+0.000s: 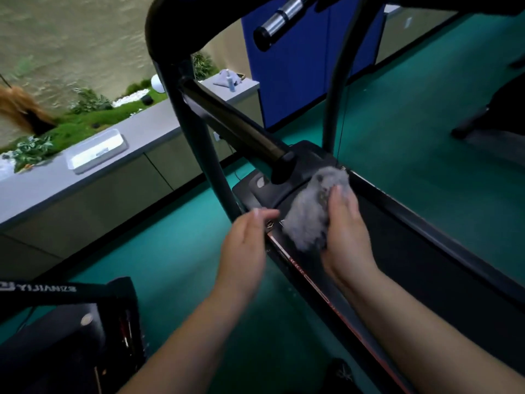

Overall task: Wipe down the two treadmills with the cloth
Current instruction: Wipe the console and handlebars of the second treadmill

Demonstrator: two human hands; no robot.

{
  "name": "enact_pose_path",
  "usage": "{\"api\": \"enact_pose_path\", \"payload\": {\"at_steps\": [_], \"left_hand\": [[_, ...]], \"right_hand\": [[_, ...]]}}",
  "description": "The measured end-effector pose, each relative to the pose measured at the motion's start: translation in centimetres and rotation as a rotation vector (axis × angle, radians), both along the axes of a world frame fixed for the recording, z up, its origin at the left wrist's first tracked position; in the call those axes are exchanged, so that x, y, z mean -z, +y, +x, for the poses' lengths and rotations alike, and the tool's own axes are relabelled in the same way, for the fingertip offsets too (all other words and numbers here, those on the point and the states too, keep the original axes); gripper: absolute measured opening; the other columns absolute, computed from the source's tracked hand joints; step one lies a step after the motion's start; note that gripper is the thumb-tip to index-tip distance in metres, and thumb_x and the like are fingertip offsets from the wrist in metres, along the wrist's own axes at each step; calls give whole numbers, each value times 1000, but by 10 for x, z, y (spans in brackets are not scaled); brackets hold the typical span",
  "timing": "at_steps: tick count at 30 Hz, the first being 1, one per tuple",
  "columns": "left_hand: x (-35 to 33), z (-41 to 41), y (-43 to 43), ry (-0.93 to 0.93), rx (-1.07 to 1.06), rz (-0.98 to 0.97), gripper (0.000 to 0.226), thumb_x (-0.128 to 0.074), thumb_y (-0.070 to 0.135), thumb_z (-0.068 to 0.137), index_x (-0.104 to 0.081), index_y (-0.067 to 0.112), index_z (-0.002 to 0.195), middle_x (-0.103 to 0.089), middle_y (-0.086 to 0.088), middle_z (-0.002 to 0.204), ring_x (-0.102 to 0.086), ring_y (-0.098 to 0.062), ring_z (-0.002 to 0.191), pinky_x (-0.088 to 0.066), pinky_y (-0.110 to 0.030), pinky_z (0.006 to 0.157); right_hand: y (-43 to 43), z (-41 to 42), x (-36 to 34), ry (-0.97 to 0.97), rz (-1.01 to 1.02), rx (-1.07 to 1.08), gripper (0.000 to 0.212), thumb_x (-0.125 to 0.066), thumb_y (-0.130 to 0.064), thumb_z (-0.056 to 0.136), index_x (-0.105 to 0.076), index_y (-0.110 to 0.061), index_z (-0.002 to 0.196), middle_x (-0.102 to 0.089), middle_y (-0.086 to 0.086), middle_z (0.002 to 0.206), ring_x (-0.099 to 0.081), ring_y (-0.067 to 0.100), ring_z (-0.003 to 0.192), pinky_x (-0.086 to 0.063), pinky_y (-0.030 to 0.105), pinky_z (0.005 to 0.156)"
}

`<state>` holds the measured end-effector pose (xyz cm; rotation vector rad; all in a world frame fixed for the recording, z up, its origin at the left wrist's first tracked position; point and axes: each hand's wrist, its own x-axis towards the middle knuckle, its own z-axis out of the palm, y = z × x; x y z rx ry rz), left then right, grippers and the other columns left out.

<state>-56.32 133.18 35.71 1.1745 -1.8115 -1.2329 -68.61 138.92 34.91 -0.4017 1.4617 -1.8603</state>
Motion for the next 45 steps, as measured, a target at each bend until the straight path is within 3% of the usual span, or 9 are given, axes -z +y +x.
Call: {"api": "enact_pose_path", "payload": {"at_steps": [3, 9, 13, 20, 25, 28, 37, 41, 45], "left_hand": [[-13, 17, -24, 22, -160, 30, 45, -29, 35, 103, -71, 32, 88, -65, 19, 102, -55, 9, 101, -43, -34, 101], [-39, 22, -44, 53, -260, 15, 41, -30, 35, 103, -69, 31, 90, -66, 8, 112, -57, -9, 111, -44, -43, 102], [-45, 14, -54, 47, -278, 30, 33, -37, 24, 100, -68, 32, 91, -67, 8, 110, -59, -11, 108, -48, -42, 98], [-54, -26, -74, 6, -360, 44, 27, -40, 24, 100, -65, 33, 94, -64, 14, 103, -60, -9, 101, -51, -35, 84], [-68, -66, -95, -57, -472, 45, 27, -49, 27, 97, -56, 26, 123, -60, 9, 115, -59, -11, 103, -50, -37, 94], [-73, -85, -93, -200, -424, 88, 46, -53, 37, 94, -44, 27, 138, -55, 8, 126, -55, -14, 115, -42, -41, 104], [-64, -102, -79, -526, -403, -9, 56, -42, 46, 95, -29, 34, 149, -39, 14, 149, -39, 0, 131, -31, -26, 110], [-70, -104, -81, -596, -429, -15, 57, -50, 45, 91, -35, 37, 145, -60, 26, 102, -54, 20, 69, -38, 3, 65], [-76, -100, -88, -683, -417, -41, 64, -57, 51, 83, -40, 37, 143, -67, 15, 112, -64, 4, 74, -45, -7, 65]], "right_hand": [[-44, 15, -17, 334, 0, 52, 48, -42, -29, 101, -29, -38, 147, -34, -1, 144, -46, -17, 110, -36, -1, 88], [-66, 24, 32, 131, 65, 68, 48, -50, -15, 98, -44, -37, 141, -49, 1, 132, -54, 13, 116, -41, 33, 108], [-45, -1, 24, 304, 68, 228, 39, -51, -14, 97, -52, -23, 136, -47, 0, 127, -52, -9, 98, -35, -5, 82], [-102, -59, -37, 814, -25, -417, 30, -57, -25, 92, -66, -19, 120, -50, -1, 120, -50, 10, 109, -33, 15, 90], [-153, -102, -34, 363, 21, -438, 22, -51, -22, 97, -67, -19, 111, -66, -3, 100, -60, 10, 92, -46, 18, 73], [-134, -112, -8, -5, -107, -250, 25, -46, -28, 98, -61, -19, 116, -68, 4, 109, -65, 16, 103, -50, 33, 90], [-91, -70, 20, 160, -379, -657, 43, -32, -25, 102, -37, -19, 144, -33, -1, 152, -28, 3, 141, -20, 17, 115], [-108, -85, 13, 13, -414, -797, 43, -32, -16, 100, -38, -21, 142, -34, -7, 150, -31, -7, 136, -24, 5, 106], [-143, -92, 12, -31, -401, -870, 41, -32, -8, 103, -37, -20, 142, -29, -5, 152, -34, -22, 124, -26, -3, 96]]}}
